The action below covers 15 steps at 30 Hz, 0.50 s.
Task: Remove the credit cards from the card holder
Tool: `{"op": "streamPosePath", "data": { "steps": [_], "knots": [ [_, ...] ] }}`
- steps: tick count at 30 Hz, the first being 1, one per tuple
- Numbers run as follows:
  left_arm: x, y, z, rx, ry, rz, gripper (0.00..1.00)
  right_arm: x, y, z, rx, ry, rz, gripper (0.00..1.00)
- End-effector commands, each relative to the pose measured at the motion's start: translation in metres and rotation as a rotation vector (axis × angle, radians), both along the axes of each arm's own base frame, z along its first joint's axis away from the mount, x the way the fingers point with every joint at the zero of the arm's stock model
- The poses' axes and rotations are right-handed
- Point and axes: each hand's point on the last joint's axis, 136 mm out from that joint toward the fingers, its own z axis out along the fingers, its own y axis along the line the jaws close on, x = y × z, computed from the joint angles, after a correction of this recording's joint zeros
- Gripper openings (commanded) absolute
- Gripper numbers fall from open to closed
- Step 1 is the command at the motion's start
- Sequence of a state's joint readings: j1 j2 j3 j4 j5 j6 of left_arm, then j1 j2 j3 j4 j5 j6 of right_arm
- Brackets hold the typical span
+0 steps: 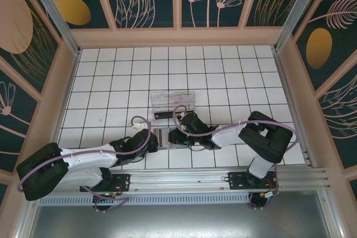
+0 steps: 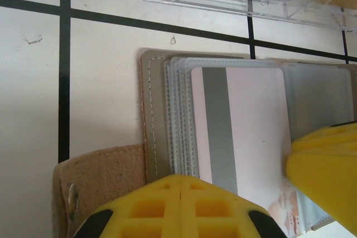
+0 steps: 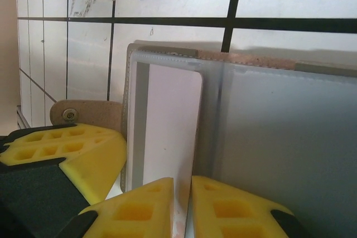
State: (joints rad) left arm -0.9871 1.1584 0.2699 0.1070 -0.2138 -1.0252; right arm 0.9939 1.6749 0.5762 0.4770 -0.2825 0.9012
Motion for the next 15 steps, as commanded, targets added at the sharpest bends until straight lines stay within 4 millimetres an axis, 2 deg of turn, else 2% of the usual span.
{"op": "streamPosePath", "data": {
  "steps": [1,7,9,15],
  "knots": [
    [-0.005,0.0,-0.007,0.004,0.031,-0.014,0.05,0.003,0.009,0.005,0.037,0.011,0.003,0.18],
    [-0.004,0.009,-0.012,0.047,0.044,0.022,0.0,0.003,0.005,0.005,0.037,0.01,-0.008,0.09],
    [-0.005,0.015,-0.017,0.085,0.059,0.042,0.0,0.004,0.003,0.005,0.039,0.013,-0.016,0.02],
    [-0.007,0.024,-0.026,0.13,0.086,0.07,0.0,0.005,-0.008,0.001,0.029,0.03,-0.048,0.0]
  ]
}}
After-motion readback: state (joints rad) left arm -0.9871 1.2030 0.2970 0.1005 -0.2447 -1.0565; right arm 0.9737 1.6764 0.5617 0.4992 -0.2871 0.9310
